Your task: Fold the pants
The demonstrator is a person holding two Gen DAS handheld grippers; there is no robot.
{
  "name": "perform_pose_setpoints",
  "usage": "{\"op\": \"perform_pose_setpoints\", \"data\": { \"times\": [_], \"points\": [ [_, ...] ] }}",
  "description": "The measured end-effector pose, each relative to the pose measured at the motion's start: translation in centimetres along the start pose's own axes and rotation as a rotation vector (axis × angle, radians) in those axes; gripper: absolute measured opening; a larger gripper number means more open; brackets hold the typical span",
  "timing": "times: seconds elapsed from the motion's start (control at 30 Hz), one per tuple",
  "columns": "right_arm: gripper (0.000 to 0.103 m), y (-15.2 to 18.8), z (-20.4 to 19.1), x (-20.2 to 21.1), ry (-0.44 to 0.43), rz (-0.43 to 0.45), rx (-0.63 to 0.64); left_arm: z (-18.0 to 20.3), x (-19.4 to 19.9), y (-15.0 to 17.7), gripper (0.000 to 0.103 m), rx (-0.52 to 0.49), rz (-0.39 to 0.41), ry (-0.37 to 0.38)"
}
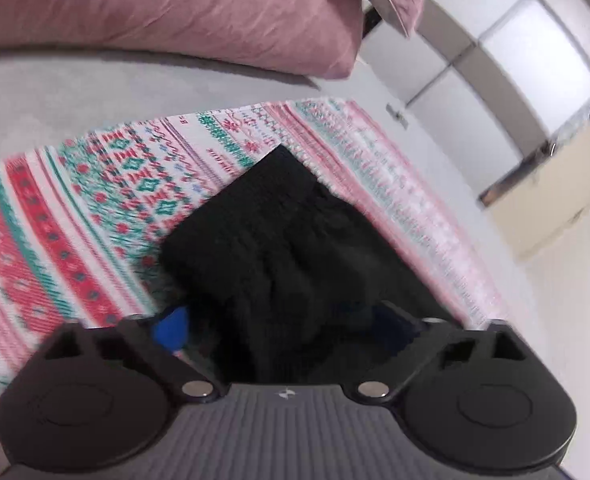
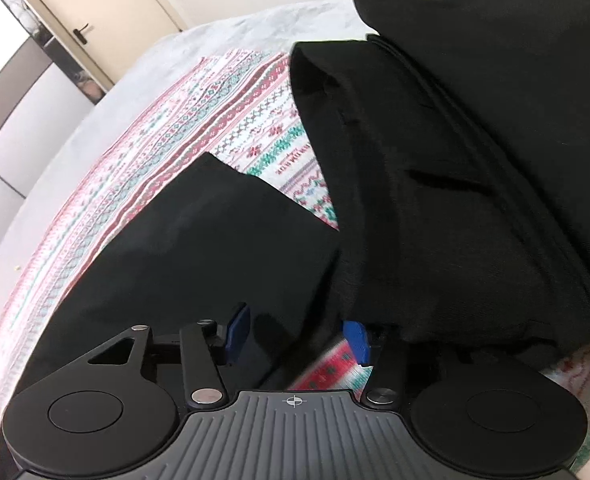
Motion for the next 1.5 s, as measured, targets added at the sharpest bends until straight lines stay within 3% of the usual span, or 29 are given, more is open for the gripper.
{"op": "perform_pose_setpoints", "data": {
  "times": [0.03, 0.07, 0.1, 0.13, 0.17, 0.23, 0.33, 0.43, 0.53, 0.67, 0.83, 0.97, 1.0, 1.03, 1.07, 1.13, 1.2, 1.3, 1.37, 1.43, 1.5],
  "points": [
    [0.050, 0.0, -0.5, -0.2, -0.007, 0.017, 0.019, -0.3, 0.0, -0.4, 0.103, 0.063, 0.019, 0.012],
    [0.029, 0.0, -0.9, -0.3, -0.017, 0.039, 0.049, -0.5, -0.1, -0.6, 0.102, 0.098, 0.024, 0.021],
    [0.003, 0.1, -1.4, -0.4, -0.018, 0.059, 0.082, -0.5, -0.2, -0.8, 0.091, 0.102, 0.016, 0.020],
    [0.003, 0.3, -1.6, -0.3, -0.013, 0.069, 0.099, -0.5, -0.4, -0.8, 0.072, 0.081, -0.010, 0.003],
    [0.003, 0.2, -1.6, 0.0, -0.027, 0.082, 0.086, -0.4, -0.7, -0.6, 0.065, 0.052, -0.036, -0.007],
    [0.003, -0.2, -1.6, 1.4, -0.064, 0.118, 0.052, -0.2, -0.8, -0.4, 0.065, 0.019, -0.046, -0.004],
    [0.003, -1.7, -2.9, 4.4, -0.115, 0.201, 0.067, -0.6, -1.0, -0.5, 0.079, 0.079, -0.017, 0.028],
    [0.002, -2.1, -4.2, 5.9, -0.091, 0.224, 0.117, 0.1, -1.0, -0.2, 0.080, 0.020, 0.004, 0.015],
    [0.002, -1.6, -3.8, 4.6, -0.058, 0.178, 0.117, 0.4, -1.0, 0.0, 0.050, -0.121, 0.009, -0.076],
    [0.002, -0.4, -1.5, 5.0, -0.071, 0.158, 0.052, 0.9, -0.5, -1.5, 0.038, -0.058, 0.001, -0.044],
    [0.000, -3.2, -2.9, 8.3, -0.154, 0.265, 0.030, 3.9, -0.1, -3.0, 0.036, -0.162, 0.055, -0.091],
    [0.000, -5.1, -5.8, 8.2, -0.119, 0.273, 0.120, 2.8, -1.7, -2.1, 0.038, -0.192, 0.020, -0.166],
    [0.000, -5.0, -5.9, 7.4, -0.102, 0.249, 0.120, 2.0, -2.0, -1.5, 0.040, -0.197, -0.005, -0.171],
    [0.000, -4.1, -5.3, 6.9, -0.094, 0.225, 0.109, 1.3, -2.2, -1.0, 0.053, -0.197, -0.023, -0.173],
    [0.000, -3.6, -4.9, 6.3, -0.088, 0.204, 0.094, 0.4, -2.2, -0.6, 0.058, -0.185, -0.036, -0.173],
    [0.000, -2.5, -3.5, 6.5, -0.074, 0.196, 0.089, -0.2, -2.0, -0.6, 0.059, -0.160, -0.024, -0.110],
    [0.000, -0.6, -1.7, 6.5, -0.042, 0.190, 0.087, -0.3, -2.2, -0.9, 0.059, -0.146, -0.032, -0.099],
    [0.000, 0.9, 1.0, 5.6, -0.034, 0.170, 0.062, 0.3, -2.9, -1.3, 0.053, -0.191, -0.026, -0.120],
    [0.000, 1.3, 1.8, 4.8, -0.037, 0.145, 0.040, 0.6, -3.2, -1.1, 0.038, -0.181, -0.024, -0.117],
    [0.000, 0.8, 1.4, 4.0, -0.048, 0.147, 0.060, 0.7, -3.1, -0.9, 0.035, -0.171, -0.009, -0.112],
    [0.009, 0.7, 0.9, 3.4, -0.042, 0.131, 0.060, 0.9, -2.9, -0.7, 0.035, -0.200, 0.013, -0.116]
  ]
}}
Point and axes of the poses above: each gripper's, at about its wrist camera, not at the fingertips, and x roughly against the way its jaws point, z to its right, y to its underside, the point moved 10 cm from there along -x, roughly the way its jaws point, and after that the axes turned 1 degree about z, right-handed, at the moved point
